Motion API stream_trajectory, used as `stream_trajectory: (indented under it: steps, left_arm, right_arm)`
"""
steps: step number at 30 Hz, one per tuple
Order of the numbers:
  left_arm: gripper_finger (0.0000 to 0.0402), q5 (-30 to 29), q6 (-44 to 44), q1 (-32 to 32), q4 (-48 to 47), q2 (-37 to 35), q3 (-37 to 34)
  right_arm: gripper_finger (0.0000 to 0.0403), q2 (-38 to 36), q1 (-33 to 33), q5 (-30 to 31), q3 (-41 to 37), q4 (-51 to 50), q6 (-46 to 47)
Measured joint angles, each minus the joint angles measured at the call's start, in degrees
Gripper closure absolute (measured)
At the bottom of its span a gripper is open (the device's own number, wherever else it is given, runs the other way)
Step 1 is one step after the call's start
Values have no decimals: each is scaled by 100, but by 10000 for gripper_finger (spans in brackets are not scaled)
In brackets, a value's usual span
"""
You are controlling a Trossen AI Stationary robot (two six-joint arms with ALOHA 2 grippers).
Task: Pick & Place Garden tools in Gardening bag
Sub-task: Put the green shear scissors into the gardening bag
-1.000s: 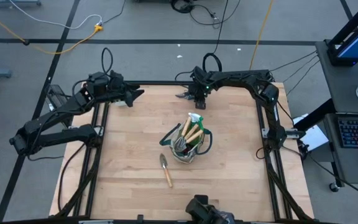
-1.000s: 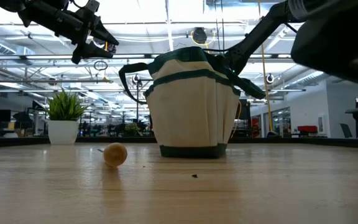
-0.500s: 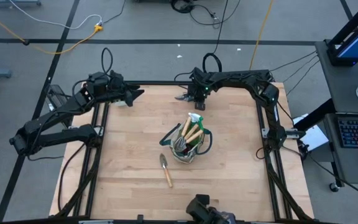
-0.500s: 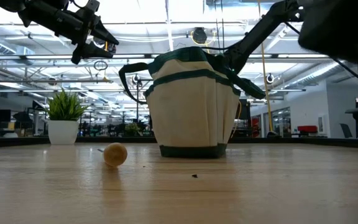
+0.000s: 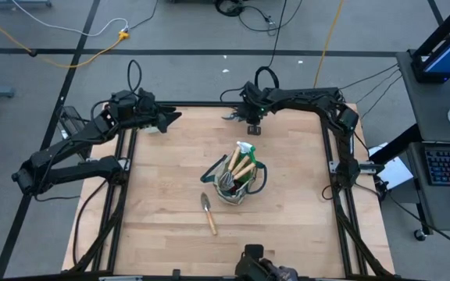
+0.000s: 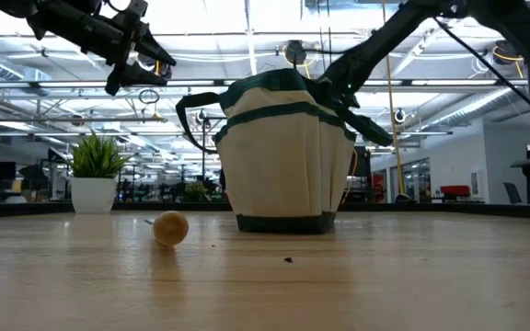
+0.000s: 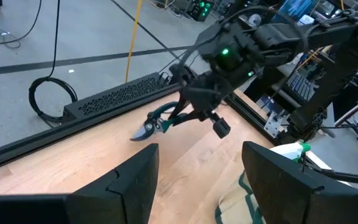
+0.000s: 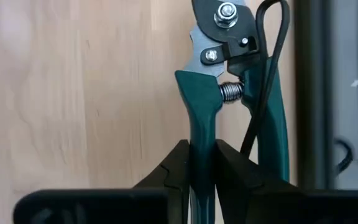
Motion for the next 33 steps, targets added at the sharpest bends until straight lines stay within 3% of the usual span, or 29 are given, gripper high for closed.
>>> stream_trajectory:
  steps: [11, 17, 25, 28, 33]
  left_arm:
    - [165, 2, -429, 1, 416, -1, 0]
    - [165, 2, -840, 3, 431, 0, 0]
    - [165, 181, -1313, -18, 483, 4, 0]
    - [165, 353, -1358, -167, 827, 47, 0]
    - [165, 334, -1318, -569, 1220, 81, 2]
  right_arm:
    - [362, -726, 489, 933, 9, 500, -856]
    - [362, -1076, 854, 1414, 13, 1085, -1844]
    - [362, -1278, 1415, 1624, 27, 2332, -3471]
    - [362, -1260, 1635, 2002, 25, 2588, -4212]
    - [363, -1229, 1931, 2143, 24, 2620, -4839]
